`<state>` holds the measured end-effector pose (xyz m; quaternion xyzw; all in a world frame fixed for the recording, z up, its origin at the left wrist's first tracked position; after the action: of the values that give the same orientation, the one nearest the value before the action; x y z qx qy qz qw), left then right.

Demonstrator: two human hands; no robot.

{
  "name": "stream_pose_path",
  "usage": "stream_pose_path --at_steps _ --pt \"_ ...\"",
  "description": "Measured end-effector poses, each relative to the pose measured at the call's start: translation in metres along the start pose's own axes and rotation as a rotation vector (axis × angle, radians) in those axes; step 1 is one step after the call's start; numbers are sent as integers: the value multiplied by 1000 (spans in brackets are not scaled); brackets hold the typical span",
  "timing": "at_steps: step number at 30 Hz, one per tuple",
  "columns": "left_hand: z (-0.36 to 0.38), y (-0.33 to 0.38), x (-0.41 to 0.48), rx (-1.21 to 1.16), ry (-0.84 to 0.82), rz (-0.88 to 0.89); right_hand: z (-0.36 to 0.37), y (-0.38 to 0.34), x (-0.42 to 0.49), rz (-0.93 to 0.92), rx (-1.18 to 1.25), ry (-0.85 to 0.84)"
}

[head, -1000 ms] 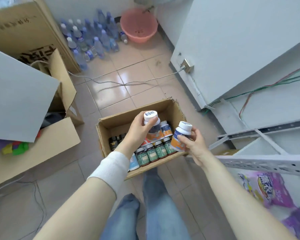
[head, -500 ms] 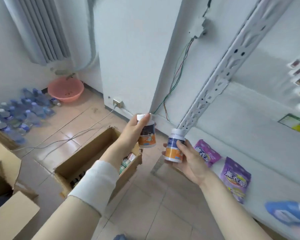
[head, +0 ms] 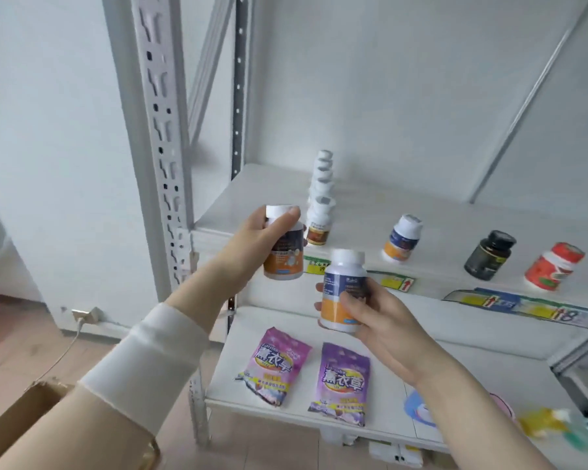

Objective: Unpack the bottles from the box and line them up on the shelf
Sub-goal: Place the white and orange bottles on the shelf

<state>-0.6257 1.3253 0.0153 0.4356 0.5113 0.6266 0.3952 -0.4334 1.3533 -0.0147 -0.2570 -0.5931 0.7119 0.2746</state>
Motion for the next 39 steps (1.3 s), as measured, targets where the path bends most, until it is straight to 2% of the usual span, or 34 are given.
stream_pose_path --at_steps 7,14,17,21,27,39 --pt "91 34 87 107 -123 65 -97 -70 9 -109 -50 123" --pt "128 50 196 275 -173 83 -154 -125 67 -185 -53 217" --pt "136 52 251 353 -175 106 -178 -141 109 -188 -154 269" --pt "143 42 319 428 -235 116 -205 -151 167 -131 -314 320" --pt "148 -1 402 582 -285 18 -239 -133 233 61 -453 311" --pt "159 -52 466 851 -362 -78 -277 -96 299 173 -688 351"
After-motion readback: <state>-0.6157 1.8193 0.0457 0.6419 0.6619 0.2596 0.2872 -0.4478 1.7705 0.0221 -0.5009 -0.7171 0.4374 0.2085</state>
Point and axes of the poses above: each hand's wrist, its own x-axis towards the middle knuckle, its own z-axis out of the palm, y = z × x, the point moved 2 cm from there along x, towards the middle knuckle, and after that the axes turned 1 degree about -y, right-handed, at the moved point
